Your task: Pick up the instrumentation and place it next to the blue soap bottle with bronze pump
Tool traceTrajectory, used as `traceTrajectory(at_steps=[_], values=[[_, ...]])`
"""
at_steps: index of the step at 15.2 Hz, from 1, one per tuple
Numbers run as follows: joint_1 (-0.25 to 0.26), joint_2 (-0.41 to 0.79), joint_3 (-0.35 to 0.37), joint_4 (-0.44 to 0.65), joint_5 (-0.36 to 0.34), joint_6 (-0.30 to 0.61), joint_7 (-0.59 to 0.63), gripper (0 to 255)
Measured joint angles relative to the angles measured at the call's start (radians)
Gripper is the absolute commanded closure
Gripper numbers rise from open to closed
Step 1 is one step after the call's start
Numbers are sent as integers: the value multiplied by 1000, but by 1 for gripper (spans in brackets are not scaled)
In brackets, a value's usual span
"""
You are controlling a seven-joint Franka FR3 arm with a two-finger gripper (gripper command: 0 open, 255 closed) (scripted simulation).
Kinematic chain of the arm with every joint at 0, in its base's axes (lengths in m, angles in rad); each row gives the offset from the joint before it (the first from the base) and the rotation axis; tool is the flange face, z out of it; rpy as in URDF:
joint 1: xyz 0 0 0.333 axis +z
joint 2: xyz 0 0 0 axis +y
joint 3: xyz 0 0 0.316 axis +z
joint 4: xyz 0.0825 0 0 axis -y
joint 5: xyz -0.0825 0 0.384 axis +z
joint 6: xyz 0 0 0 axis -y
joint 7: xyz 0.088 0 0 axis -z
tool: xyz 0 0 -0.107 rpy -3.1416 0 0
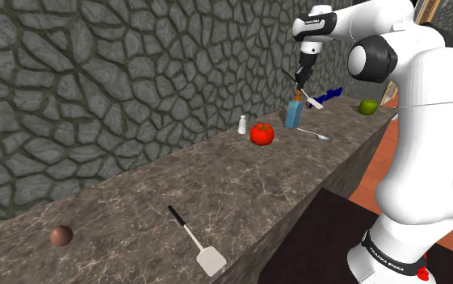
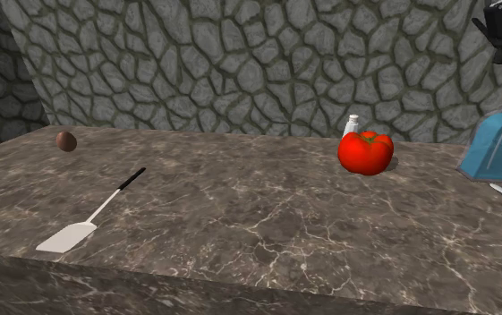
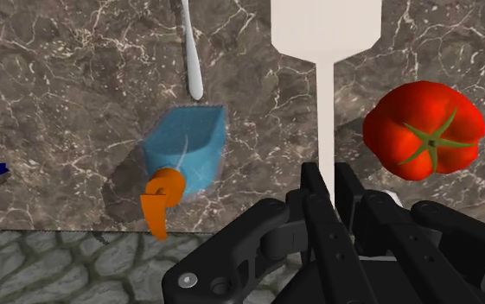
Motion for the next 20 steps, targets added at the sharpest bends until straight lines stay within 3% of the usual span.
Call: traceTrajectory(at_steps=[20], values=[[13, 13, 6, -251, 12, 262, -25, 255]])
